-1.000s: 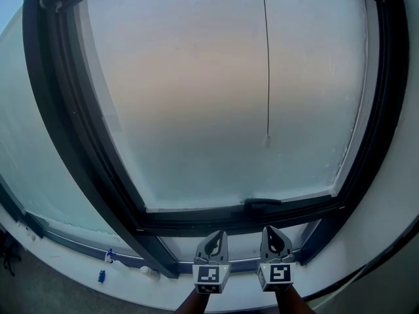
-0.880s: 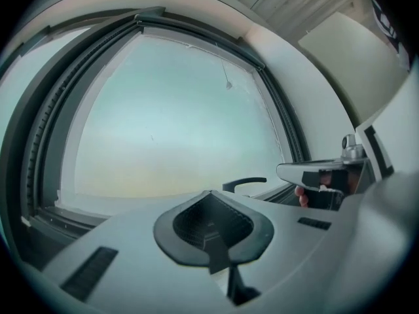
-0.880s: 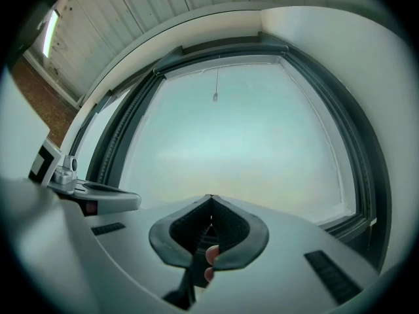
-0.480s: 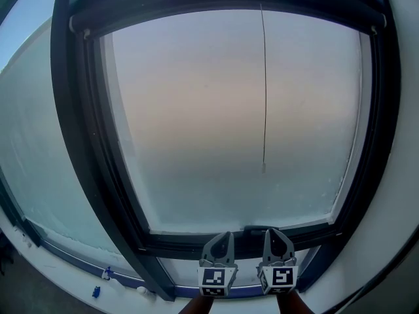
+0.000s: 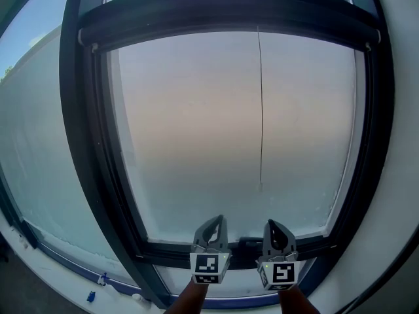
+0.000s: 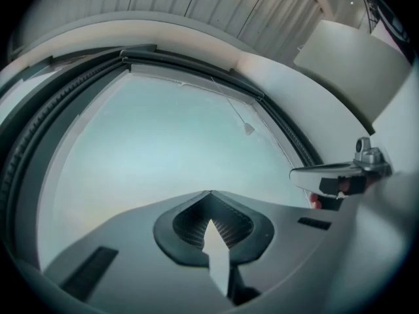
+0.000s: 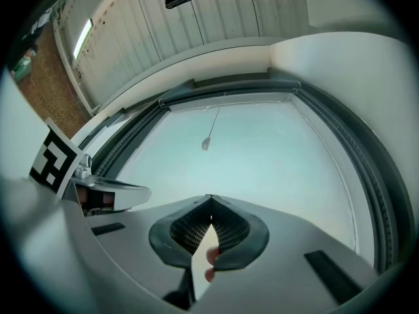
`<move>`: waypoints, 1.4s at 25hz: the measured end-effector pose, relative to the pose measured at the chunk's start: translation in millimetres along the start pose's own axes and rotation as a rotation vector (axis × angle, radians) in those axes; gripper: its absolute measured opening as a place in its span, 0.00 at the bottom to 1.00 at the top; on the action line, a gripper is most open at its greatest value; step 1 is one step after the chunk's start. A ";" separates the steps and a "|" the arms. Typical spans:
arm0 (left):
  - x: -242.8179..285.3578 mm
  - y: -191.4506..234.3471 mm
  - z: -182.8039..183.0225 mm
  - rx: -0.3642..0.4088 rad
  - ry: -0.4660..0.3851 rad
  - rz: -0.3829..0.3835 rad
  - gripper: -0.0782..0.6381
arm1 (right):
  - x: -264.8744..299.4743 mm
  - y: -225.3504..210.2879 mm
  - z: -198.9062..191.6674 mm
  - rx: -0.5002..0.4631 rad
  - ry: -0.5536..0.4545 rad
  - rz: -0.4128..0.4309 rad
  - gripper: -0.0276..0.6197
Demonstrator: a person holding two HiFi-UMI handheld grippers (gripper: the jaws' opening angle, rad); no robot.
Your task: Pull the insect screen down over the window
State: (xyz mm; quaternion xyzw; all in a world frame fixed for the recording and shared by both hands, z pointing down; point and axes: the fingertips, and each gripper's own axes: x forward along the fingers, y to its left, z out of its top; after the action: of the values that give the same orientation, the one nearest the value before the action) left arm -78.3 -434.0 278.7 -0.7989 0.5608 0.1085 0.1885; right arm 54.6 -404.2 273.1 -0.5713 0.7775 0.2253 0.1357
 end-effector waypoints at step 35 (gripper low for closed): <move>102.8 23.8 278.0 0.433 -0.411 0.046 0.10 | 122.1 -50.8 247.5 -0.202 -0.445 0.002 0.05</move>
State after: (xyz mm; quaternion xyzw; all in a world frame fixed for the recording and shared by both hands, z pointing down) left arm -54.3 -411.5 -16.9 -0.6885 0.5387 0.1501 0.4618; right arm 53.4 -392.7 -7.3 -0.5175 0.7024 0.4222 0.2459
